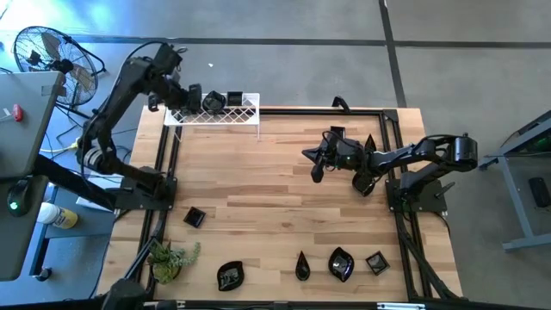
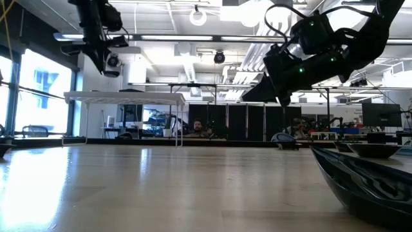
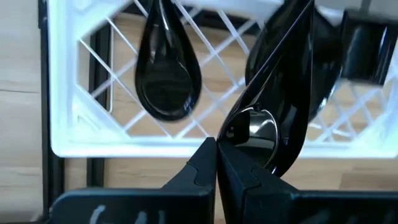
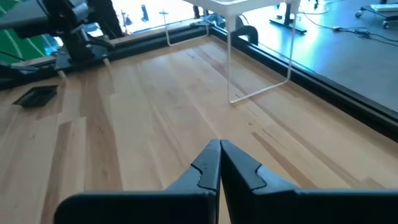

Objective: Pick & Place Mini shaped plates
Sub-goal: Stack the middle drop-shaped plate on top of the drop-shaped plates on the shelf

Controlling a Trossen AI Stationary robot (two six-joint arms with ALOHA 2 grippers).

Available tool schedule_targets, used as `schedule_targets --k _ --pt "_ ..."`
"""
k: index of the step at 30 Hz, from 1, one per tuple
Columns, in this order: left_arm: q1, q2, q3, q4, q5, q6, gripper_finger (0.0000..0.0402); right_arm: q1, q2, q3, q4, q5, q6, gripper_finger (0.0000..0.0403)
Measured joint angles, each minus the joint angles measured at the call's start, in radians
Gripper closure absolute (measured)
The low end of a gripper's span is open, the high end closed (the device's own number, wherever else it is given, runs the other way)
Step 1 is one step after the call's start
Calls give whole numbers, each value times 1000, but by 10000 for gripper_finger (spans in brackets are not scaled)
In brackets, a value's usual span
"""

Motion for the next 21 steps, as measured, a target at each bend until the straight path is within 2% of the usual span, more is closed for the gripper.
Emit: schedule_targets --k 6,12,21 --pt "7 8 3 27 -6 -75 401 0 0 0 24 -39 -18 398" --pt "7 34 3 40 -65 -182 401 3 0 0 12 -47 -20 399" --pt "-83 119 2 10 -292 -298 401 58 0 0 -3 -18 -87 401"
